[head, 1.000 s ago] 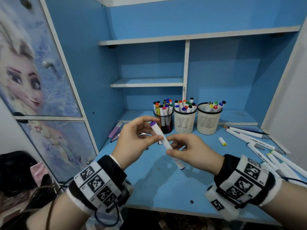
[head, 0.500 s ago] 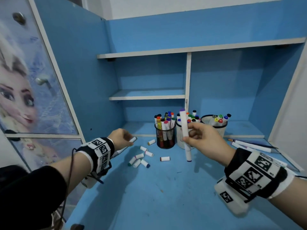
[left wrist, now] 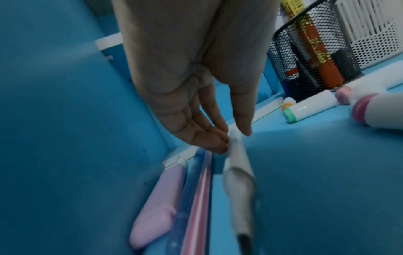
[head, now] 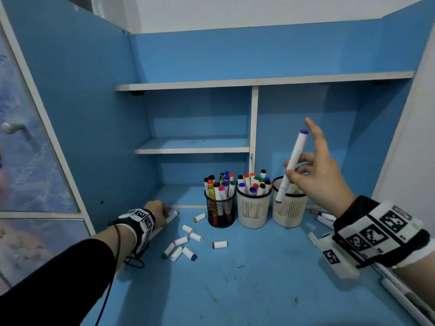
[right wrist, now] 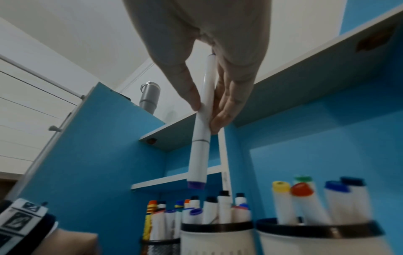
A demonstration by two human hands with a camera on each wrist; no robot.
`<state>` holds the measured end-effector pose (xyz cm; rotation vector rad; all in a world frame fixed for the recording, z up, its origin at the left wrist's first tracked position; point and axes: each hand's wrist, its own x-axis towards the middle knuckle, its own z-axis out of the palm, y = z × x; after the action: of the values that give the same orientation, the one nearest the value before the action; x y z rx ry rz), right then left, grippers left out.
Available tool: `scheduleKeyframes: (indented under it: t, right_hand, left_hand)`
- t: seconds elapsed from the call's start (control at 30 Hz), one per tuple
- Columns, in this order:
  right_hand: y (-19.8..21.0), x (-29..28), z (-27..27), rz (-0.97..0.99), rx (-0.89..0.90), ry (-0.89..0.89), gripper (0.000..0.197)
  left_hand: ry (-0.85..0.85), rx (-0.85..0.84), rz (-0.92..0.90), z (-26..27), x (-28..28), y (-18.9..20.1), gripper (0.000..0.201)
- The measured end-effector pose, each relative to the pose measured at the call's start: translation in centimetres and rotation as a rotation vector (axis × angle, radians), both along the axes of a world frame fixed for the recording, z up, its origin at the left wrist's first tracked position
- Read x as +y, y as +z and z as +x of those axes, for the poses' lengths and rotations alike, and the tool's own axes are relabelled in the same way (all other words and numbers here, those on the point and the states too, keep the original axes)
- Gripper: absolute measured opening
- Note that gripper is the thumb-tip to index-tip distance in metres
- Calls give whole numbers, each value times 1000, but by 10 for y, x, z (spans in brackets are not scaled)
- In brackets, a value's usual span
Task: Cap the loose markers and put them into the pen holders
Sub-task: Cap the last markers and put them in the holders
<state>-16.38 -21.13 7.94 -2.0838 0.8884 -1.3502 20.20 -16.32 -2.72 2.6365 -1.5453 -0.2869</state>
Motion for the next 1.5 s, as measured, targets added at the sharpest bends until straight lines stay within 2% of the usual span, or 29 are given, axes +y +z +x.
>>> scheduleKeyframes:
  t: [0.2,0.3,0.4,0.53,0.7,0.93,1.17,1.3,1.4,1.5]
  right_hand:
    - [-8,-19,-18,-107,25,-107,86]
    - [-18,-29,-21,-129,2,-137,77]
    - [-28,-39,-21,-167,-16,-162,73]
    - [-38,-48,-19,-175,-12,-149,71]
    - [-50,-60,-15,-204,43,-139,68]
    - [-75,-76,-10,-226,183,-209,43]
    - [-78,-78,-8,-268,360,-234,22]
    - [-68,-66,-7,-279,307,-254,27]
    - [-56,-45,3,-346,239,-215,25]
    - [-49,-16,21,-344,224,-92,20]
  left_hand:
    - [-7,-62,99,-6,-2,0,32]
    - [-15,-75,103,-9,1,2,41]
    - [-28,-63,75,-10,6,6,39]
    - [-68,14,-45,-12,18,26,40]
    - [-162,26,-219,-23,40,67,35]
    - [-210,105,-424,-40,79,109,15]
    - [-215,135,-549,-56,104,119,5]
    - [-222,230,-615,-60,114,123,17]
    - [-211,327,-691,-61,123,121,12]
    - [-183,426,-747,-64,132,117,8]
